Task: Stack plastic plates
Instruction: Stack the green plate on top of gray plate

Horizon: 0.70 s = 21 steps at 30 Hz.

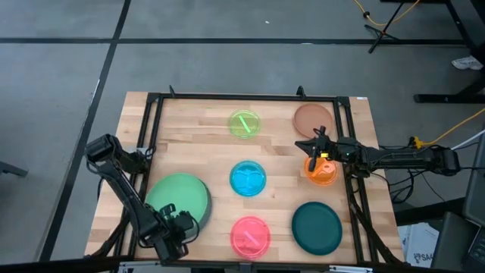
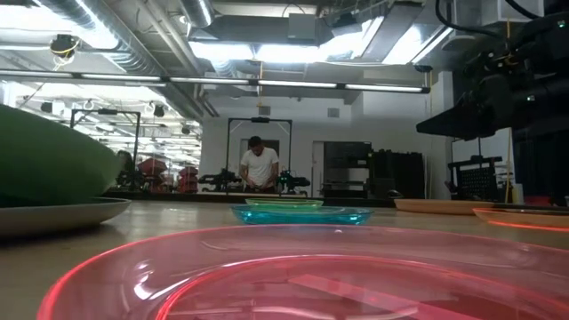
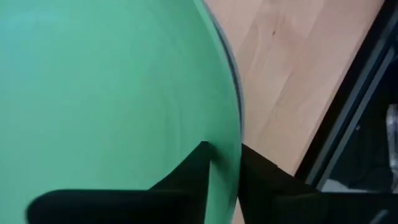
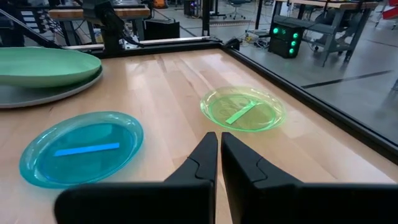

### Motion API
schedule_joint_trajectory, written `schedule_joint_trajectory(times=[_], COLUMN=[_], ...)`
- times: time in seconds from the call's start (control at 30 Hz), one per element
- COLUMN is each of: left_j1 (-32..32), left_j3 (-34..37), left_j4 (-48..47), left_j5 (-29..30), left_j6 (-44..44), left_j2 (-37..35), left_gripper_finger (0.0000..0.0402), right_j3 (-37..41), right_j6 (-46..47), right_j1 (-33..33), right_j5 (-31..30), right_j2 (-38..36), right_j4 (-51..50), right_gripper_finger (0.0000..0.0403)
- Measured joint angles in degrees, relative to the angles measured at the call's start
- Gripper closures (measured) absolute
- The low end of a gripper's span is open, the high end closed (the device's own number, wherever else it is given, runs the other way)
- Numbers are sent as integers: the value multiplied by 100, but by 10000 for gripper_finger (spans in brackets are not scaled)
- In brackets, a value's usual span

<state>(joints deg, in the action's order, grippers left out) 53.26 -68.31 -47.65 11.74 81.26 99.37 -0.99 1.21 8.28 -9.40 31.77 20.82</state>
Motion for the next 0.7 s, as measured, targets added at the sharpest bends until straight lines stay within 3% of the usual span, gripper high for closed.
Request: schedule_joint_trajectory(times=[0.2, 0.37, 0.6, 0.7], left_j1=[12, 57, -25, -147], left_j3=[0, 0, 0, 2], left_j4=[184, 207, -371, -754], left_j5=[-306, -710, 472, 693], left_j6=[139, 116, -72, -67], left_j2=[0, 0, 0, 0], left_gripper_finger=[281, 273, 276, 277], right_j3=[0, 0, 0, 0], right_j6=[0, 32, 311, 317], right_j1=[0, 1, 0, 0], right_j5=[4, 3, 4, 4], right_j2=[-2, 0, 0, 0], right_j4=[-39, -269, -350, -350], right_gripper_finger=[388, 388, 388, 388])
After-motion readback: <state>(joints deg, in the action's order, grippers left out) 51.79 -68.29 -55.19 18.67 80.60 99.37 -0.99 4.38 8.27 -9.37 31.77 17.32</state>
